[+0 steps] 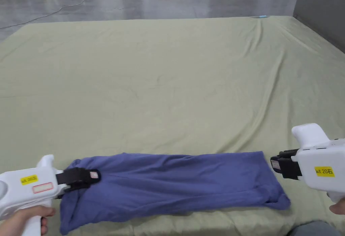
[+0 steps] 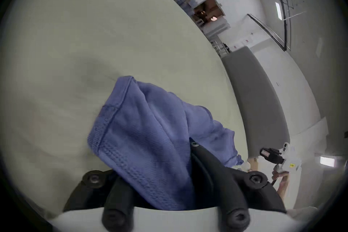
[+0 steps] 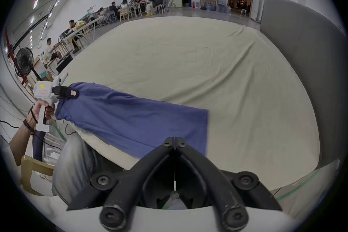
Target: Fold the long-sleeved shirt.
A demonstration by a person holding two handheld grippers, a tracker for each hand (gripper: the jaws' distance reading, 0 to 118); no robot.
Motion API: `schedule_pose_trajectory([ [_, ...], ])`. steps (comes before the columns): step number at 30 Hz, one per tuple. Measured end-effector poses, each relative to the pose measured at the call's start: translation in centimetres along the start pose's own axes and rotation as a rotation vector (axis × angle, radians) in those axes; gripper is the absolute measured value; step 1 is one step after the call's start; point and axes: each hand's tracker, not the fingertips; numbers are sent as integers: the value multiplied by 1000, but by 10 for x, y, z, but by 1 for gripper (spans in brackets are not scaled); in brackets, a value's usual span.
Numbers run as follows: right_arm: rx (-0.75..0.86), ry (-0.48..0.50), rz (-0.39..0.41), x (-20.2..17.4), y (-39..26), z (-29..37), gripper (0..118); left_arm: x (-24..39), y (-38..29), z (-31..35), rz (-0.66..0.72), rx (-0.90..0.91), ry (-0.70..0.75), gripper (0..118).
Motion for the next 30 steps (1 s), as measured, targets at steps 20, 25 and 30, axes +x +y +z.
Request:
schedule_pose_trajectory([
  [20,7,23,52,-7,12,-5,0,214,-28,-92,-132,-115,20,8],
  [25,19,11,42,6,8,-2,0,220,-49,-189,-159,-237,141,36],
  [30,17,14,30,18,-1,6,0,230,-58,-198,-160,-276,22,111],
])
